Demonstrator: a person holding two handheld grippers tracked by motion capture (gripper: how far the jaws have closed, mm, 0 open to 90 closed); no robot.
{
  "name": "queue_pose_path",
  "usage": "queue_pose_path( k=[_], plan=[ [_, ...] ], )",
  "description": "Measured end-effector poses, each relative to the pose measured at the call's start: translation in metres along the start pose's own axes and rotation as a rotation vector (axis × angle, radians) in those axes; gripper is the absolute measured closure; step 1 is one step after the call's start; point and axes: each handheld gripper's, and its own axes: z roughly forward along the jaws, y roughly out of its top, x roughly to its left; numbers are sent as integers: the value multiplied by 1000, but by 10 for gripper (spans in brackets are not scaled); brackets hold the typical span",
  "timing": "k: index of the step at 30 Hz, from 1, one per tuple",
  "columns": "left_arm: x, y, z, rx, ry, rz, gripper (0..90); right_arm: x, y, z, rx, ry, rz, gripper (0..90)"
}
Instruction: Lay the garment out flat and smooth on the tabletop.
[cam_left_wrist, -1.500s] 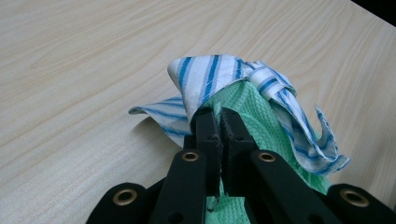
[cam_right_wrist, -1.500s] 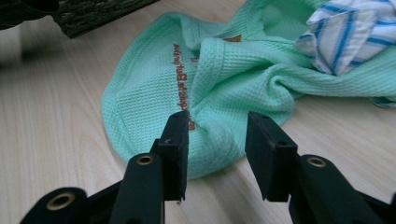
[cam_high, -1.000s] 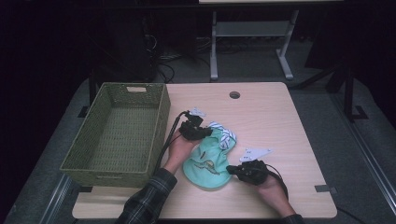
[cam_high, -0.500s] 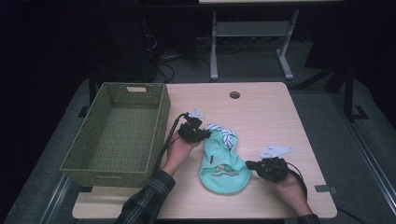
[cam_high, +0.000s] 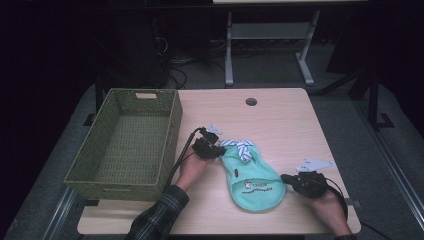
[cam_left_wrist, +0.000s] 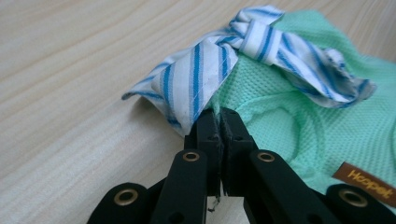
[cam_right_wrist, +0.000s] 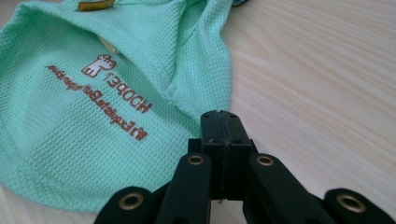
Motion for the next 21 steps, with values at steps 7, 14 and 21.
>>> queue_pose_path(
  k=[7, 14, 21],
  plan=[
    [-4, -3, 3, 28, 15, 23, 784, -1, -4, -3, -2, 18, 5, 871],
    [-22, -2, -20, -2, 7, 53, 589, -3, 8, -5, -50, 47, 24, 721],
    [-37, -15, -33, -14, -47, 61, 636, -6, 26, 4, -73, 68, 14, 710]
  ],
)
